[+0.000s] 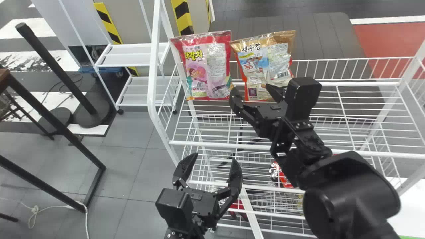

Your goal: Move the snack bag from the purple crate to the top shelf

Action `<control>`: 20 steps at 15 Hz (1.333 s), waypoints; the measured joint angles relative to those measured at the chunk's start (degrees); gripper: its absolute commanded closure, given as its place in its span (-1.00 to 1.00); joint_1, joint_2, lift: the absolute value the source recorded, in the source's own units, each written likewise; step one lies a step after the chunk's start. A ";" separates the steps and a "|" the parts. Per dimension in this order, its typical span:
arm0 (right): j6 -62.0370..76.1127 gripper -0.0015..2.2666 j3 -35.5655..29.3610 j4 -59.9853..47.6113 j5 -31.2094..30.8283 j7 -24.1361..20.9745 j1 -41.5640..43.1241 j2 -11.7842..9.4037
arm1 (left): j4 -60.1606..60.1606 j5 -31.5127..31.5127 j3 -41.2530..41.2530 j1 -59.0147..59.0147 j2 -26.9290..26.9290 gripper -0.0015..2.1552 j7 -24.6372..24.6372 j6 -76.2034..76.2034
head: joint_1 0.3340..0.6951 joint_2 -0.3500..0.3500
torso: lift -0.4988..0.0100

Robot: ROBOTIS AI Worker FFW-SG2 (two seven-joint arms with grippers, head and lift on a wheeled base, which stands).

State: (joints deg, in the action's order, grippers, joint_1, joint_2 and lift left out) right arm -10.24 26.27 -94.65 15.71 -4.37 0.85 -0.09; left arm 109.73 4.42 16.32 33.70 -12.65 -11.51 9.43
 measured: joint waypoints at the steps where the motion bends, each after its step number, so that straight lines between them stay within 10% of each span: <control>1: -1.10 -0.87 -0.15 -3.71 -1.61 -0.01 -2.48 -0.84 | 1.08 -0.28 -0.34 0.72 -0.10 -0.90 0.00 -0.07 | 1.00 0.61 | 0.96; 8: 1.04 -0.90 -10.08 -22.04 -9.39 1.41 -23.33 -11.57 | 6.17 -0.88 -2.74 3.80 -0.28 -0.90 0.76 -1.70 | 1.00 0.26 | 0.96; 20: 23.55 -0.87 -23.01 -26.02 -8.60 6.16 -48.65 -13.98 | 12.94 -0.01 -8.38 8.94 -0.08 -0.90 1.31 -2.92 | 1.00 0.01 | 0.96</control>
State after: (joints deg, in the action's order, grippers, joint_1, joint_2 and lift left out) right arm 13.31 3.27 -120.67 7.11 1.78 -47.80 -14.07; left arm 122.67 4.41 7.94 42.63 -12.72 -10.21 6.50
